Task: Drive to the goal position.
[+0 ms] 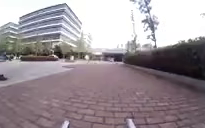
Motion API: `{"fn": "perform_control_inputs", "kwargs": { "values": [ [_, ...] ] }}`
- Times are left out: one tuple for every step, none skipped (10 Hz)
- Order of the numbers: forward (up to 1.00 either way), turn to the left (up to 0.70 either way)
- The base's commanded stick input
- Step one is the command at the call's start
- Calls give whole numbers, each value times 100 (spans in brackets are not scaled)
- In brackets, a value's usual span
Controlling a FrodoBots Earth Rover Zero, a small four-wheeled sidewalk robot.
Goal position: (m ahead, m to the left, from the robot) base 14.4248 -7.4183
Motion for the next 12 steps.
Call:
{"fn": "perform_control_inputs", "kwargs": {
  "values": [
    [70, -3],
    [70, -12],
    [70, -14],
    [70, -14],
    [70, -14],
    [70, -14],
    [70, -14],
    [70, -14],
    [70, -14],
    [70, -14],
    [70, -14],
    [70, -14]
  ]
}}
